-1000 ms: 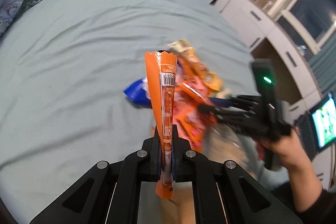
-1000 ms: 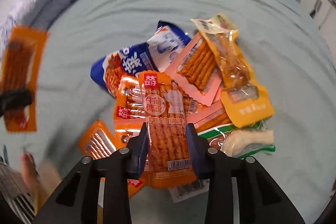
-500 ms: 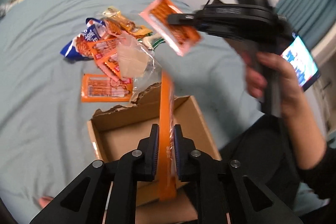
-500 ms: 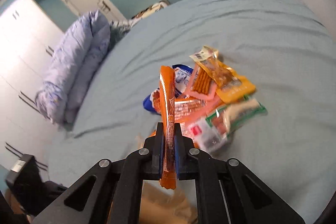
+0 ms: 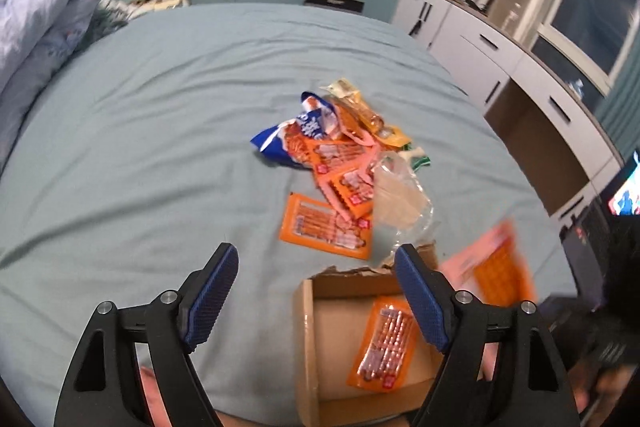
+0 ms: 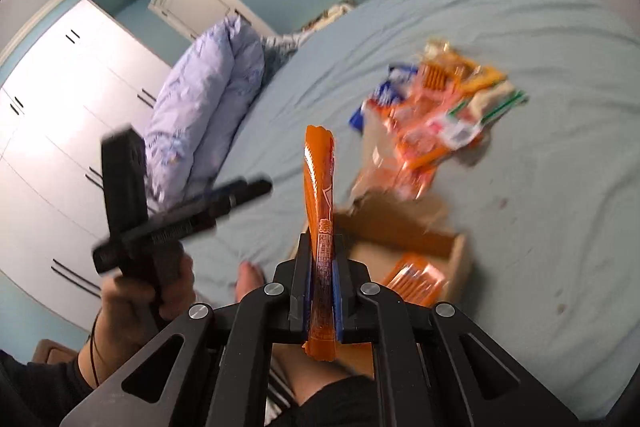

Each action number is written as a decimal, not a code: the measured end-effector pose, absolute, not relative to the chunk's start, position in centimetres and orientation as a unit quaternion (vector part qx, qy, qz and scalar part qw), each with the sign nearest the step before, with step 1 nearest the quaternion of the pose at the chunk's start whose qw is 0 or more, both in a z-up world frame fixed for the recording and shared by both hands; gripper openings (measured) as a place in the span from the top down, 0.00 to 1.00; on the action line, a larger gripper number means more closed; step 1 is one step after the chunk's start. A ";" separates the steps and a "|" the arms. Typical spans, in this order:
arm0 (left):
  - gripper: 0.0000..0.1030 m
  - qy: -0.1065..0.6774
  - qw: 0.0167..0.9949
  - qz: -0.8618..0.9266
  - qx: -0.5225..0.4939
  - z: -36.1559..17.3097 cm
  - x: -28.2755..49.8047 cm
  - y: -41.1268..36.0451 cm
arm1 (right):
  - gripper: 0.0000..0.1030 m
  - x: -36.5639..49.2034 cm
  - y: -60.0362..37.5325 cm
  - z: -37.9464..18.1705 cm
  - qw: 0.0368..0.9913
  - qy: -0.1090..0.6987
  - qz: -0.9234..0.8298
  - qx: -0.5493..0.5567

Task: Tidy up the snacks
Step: 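Drop the orange packets into the cardboard box with both grippers, then move the right gripper over the pile toward the green-edged sausage packet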

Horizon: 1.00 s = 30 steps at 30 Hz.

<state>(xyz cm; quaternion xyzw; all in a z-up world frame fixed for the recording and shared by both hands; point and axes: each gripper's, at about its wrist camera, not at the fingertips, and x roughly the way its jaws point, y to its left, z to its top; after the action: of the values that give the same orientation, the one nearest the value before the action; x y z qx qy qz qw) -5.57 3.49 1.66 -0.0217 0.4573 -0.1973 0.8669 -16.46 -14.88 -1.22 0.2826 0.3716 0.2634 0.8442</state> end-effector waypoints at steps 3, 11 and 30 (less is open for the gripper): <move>0.21 0.463 0.866 -0.189 -0.020 1.7 -6.0 3.7 | 0.83 -14.7 -12.2 -2.5 0.840 0.431 0.242 0.223; 0.21 0.462 0.866 -0.189 0.000 1.7 -6.5 3.2 | 0.24 -17.3 -15.3 1.0 0.936 0.302 0.078 0.161; 0.21 0.524 0.835 -0.169 0.007 -0.7 -4.6 2.4 | 0.20 -4.7 -24.0 -3.7 0.846 0.501 -0.046 0.176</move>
<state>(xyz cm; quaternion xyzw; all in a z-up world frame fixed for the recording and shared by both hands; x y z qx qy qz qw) -4.57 2.36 -0.74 0.0069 0.5241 -0.1689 0.8347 -4.68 -24.03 -3.71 0.1756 0.5011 -0.0456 0.8461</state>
